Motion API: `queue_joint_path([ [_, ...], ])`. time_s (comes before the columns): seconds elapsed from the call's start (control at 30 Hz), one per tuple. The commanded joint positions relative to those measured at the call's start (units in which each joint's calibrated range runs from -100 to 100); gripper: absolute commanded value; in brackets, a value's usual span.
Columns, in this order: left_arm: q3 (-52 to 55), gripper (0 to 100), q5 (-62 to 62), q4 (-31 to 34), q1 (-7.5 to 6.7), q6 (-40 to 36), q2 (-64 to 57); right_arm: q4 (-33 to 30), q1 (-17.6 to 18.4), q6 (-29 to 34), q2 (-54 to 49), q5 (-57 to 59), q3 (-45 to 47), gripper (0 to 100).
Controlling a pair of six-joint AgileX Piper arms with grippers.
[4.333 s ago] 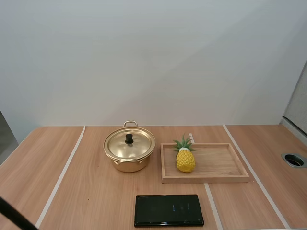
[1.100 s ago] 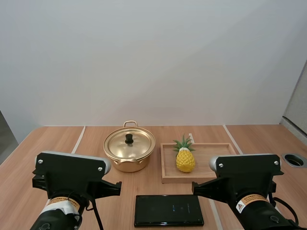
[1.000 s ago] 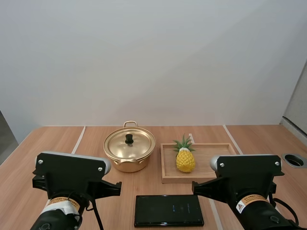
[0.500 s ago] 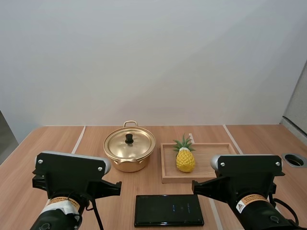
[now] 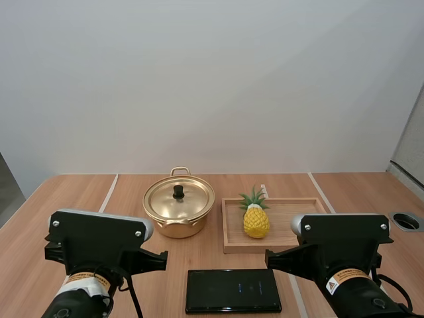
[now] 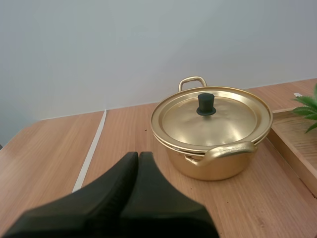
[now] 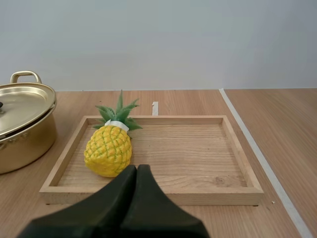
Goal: Open the pot, put the grape inside, and close it
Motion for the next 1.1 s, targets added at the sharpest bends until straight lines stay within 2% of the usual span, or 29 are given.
queue_joint_path([
  [0.0, 0.03, 2, -0.85, -0.77, -0.18, -0.45, -0.28, -0.55, -0.18, -0.03, -0.34, 0.02, 0.15, 0],
  [1.07, 0.03, 2, -0.19, -0.77, -0.18, -0.45, -0.28, -0.55, -0.18, -0.03, -0.34, 0.02, 0.15, 0],
])
